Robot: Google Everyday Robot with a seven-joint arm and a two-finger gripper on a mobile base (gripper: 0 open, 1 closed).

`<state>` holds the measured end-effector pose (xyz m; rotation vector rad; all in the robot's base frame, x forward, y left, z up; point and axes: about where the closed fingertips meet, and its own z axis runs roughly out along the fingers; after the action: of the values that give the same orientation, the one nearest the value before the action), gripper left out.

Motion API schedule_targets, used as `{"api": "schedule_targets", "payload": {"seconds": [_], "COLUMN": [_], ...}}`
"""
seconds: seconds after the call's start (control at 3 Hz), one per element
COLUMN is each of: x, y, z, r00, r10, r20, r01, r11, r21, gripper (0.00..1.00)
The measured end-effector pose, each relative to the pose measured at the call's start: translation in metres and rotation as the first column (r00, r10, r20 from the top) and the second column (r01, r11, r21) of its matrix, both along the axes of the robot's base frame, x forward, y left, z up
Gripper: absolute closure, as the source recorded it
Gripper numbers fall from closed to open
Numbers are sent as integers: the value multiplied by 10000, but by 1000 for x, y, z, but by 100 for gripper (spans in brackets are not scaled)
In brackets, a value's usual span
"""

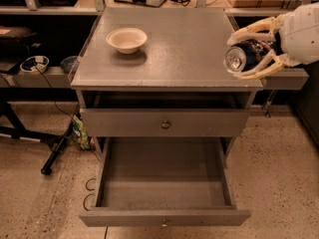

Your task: Place pepsi can into middle drawer

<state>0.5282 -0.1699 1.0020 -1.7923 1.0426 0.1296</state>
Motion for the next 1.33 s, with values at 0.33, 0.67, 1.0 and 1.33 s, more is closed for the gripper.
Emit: {"api": "schedule_targets", "payload": {"seconds": [0.33, 0.67, 1.0, 1.33], "x": [-3, -17, -28, -40], "y": [5, 16, 23, 30], "z": [-10, -28, -40, -59], "r00": [9994, 9944, 9900, 9841], "r10": [-329, -1058, -1409, -1755], "r20": [58, 72, -36, -255], "r01": [329, 1057, 1409, 1748], "r11": [9994, 9944, 9900, 9842], "r21": [45, 90, 34, -289], "gripper": [100, 100, 100, 100]}}
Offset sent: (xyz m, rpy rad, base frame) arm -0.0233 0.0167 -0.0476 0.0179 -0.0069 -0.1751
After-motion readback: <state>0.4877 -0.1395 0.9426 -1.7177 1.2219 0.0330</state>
